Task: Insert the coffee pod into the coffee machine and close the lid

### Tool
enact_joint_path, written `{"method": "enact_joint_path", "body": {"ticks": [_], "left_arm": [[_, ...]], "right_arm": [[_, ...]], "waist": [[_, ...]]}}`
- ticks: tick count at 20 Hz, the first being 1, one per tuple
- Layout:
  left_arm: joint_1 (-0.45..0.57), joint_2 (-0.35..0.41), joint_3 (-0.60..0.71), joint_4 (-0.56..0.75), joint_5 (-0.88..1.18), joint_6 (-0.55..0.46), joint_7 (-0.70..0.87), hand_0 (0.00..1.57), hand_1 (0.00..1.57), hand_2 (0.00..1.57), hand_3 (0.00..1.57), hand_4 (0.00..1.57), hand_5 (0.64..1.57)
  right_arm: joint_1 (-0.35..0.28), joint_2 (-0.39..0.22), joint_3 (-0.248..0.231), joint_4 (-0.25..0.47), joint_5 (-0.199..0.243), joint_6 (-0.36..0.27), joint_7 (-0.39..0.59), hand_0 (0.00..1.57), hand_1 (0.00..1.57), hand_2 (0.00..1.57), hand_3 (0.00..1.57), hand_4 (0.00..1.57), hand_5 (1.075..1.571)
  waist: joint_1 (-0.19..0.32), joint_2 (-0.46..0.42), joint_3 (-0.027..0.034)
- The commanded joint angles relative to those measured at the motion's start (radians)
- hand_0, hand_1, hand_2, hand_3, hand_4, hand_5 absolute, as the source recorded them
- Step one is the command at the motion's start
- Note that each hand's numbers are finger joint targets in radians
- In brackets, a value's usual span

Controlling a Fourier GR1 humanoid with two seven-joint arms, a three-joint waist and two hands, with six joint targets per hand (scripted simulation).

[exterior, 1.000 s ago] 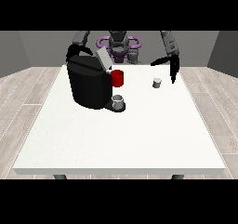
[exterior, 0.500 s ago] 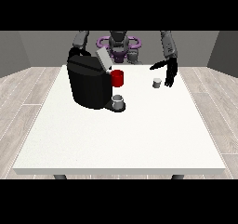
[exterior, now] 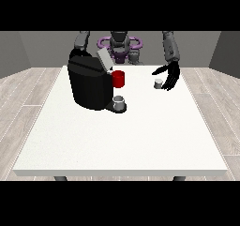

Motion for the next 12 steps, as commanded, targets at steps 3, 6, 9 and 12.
{"method": "enact_joint_path", "body": {"ticks": [3, 6, 9, 12], "left_arm": [[-0.043, 0.009, -0.044, 0.037, -0.096, 0.031, 0.016, 0.55, 0.55, 0.7, 0.45, 0.0, 1.571], [-0.028, 0.023, -0.016, 0.109, -0.121, 0.11, -0.083, 0.67, 0.67, 0.81, 0.55, 0.0, 1.571], [-0.08, 0.048, 0.031, 0.146, -0.111, 0.159, -0.139, 0.72, 0.72, 0.86, 0.65, 0.23, 1.571], [-0.037, -0.031, 0.007, 0.162, -0.152, 0.266, -0.143, 0.84, 0.84, 0.97, 0.74, 0.39, 1.571]], "right_arm": [[-0.034, -0.026, -0.026, 0.028, -0.011, 0.009, 0.026, 0.0, 0.0, 0.0, 0.0, 0.52, 1.571], [-0.014, -0.028, -0.014, -0.034, -0.021, 0.018, 0.074, 0.0, 0.0, 0.0, 0.0, 0.49, 1.571], [-0.014, -0.004, -0.002, -0.033, -0.03, 0.022, 0.028, 0.0, 0.0, 0.0, 0.0, 0.51, 1.571], [0.023, 0.006, -0.001, -0.01, -0.028, 0.023, -0.048, 0.0, 0.0, 0.0, 0.0, 0.49, 1.571]], "waist": [[-0.002, -0.019, 0.0002], [-0.032, -0.009, -0.0002], [-0.055, 0.044, -0.0004], [-0.036, 0.024, -0.0001]]}}
